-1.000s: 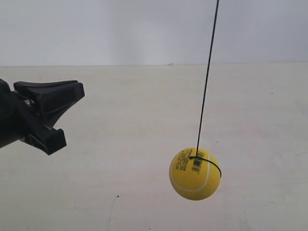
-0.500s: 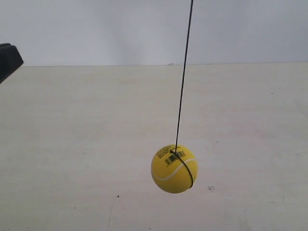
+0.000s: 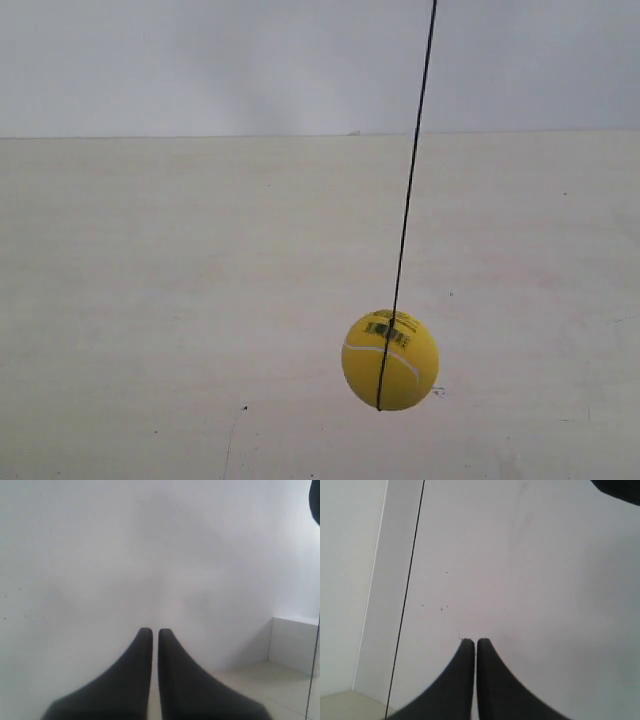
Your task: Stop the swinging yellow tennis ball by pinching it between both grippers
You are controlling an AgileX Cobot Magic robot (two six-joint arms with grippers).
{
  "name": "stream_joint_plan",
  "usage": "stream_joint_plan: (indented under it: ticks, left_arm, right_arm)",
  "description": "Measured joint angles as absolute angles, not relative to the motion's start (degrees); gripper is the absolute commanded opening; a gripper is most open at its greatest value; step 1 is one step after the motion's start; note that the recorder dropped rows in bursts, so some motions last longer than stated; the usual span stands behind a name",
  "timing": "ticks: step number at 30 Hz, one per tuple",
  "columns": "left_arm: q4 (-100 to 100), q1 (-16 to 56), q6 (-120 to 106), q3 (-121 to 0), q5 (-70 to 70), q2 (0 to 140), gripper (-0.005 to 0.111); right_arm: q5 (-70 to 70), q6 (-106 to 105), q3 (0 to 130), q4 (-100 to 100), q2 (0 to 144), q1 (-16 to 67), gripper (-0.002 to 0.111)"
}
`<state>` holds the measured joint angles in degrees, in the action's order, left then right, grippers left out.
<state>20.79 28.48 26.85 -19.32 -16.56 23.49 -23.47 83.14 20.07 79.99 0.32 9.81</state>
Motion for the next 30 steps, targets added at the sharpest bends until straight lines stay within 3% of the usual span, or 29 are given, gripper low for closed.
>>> stream_joint_plan:
  ticks: [30]
  left_arm:
    - [20.68,26.70,26.85,-19.32,-16.46,13.50,0.005]
  right_arm:
    - [-25.63,83.14,20.94,79.70,0.32,9.81,0.000]
